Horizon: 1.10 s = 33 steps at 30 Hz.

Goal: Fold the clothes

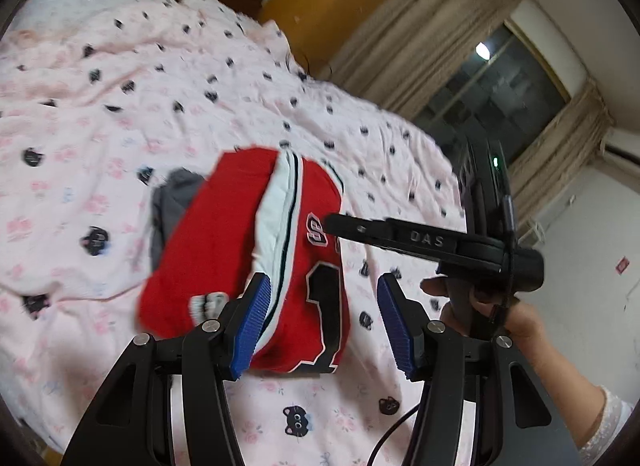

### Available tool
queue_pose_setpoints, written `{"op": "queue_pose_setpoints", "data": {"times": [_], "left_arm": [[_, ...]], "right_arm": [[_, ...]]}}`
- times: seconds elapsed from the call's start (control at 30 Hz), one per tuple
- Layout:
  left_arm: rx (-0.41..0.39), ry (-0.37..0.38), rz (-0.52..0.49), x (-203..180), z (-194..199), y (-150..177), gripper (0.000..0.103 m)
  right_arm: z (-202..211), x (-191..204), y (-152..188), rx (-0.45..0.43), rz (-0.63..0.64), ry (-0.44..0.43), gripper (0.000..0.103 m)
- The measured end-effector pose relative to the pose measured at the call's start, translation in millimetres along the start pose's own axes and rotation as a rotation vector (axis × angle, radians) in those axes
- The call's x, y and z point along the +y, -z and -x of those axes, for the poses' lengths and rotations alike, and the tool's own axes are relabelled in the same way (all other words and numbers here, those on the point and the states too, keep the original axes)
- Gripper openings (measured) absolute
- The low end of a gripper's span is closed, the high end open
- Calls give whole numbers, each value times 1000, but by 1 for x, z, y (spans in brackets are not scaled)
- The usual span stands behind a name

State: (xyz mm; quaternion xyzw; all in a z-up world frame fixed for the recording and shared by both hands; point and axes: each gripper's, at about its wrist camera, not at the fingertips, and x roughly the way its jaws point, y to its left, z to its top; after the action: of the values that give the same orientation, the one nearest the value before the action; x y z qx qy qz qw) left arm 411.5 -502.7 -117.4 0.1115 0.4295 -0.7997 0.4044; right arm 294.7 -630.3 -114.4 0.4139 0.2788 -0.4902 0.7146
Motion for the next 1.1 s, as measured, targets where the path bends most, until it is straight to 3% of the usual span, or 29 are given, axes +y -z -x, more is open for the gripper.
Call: {"op": "queue_pose_setpoints", "data": {"times": [0.27,0.43,0.63,0.8,1.03,1.1], "left_arm": [[57,-119,22,32,-43,-5,50],[89,-106,12,29,-47,-8,50],[2,-146,-92,5,-14,-9,50],[-13,-180,-163,-15,11,-5,53],[-41,-196,-209,-33,46,12,60],[-55,-206,-227,-39,56,17,67]], "right_arm": [[-39,-17,-1,62,-65,60,33],[-41,-15,0,67,-36,70,34],[6,10,16,-49,67,99,37],[52,28,45,-146,102,101,53],[97,51,97,-215,125,128,62],[111,57,112,-234,127,145,75]]}}
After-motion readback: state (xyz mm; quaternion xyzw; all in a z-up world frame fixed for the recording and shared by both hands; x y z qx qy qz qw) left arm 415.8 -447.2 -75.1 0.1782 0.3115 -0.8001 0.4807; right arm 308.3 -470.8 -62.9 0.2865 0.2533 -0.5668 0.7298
